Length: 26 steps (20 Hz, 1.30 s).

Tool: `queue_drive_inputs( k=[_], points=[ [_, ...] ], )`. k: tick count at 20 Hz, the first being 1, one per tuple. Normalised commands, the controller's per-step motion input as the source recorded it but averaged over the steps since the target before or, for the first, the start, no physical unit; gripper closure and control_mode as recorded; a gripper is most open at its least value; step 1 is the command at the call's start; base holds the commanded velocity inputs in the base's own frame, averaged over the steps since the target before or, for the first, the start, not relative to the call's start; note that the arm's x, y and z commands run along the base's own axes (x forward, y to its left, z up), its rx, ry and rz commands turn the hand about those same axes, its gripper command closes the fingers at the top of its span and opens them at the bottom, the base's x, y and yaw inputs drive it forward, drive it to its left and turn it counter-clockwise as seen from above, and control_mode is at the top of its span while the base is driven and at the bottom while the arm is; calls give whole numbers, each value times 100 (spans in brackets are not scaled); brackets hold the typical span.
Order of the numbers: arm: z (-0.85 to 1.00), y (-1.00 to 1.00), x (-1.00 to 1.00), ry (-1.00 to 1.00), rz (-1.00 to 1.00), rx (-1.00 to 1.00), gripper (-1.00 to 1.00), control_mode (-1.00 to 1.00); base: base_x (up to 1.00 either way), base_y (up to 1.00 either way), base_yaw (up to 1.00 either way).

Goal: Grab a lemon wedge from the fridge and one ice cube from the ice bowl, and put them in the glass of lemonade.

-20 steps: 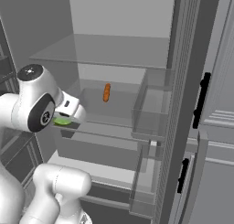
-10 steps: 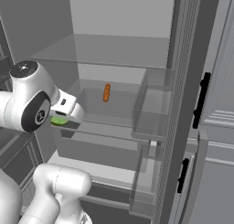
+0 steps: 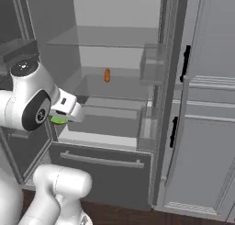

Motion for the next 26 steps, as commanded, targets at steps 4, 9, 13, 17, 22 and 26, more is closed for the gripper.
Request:
queue_drive_inputs(
  k=[4,9,13,17,22,26],
  points=[
    [0,0,0,0,0,0,100,100,-100,0,-48],
    [0,0,0,0,0,0,100,100,-99,-4,-59],
    [0,0,0,0,0,0,100,100,-42,-41,-67],
    [0,0,0,0,0,0,100,100,37,-96,-53],
    [0,0,0,0,0,0,100,100,95,-60,-36],
    [0,0,0,0,0,0,100,100,100,4,-20]
  ],
)
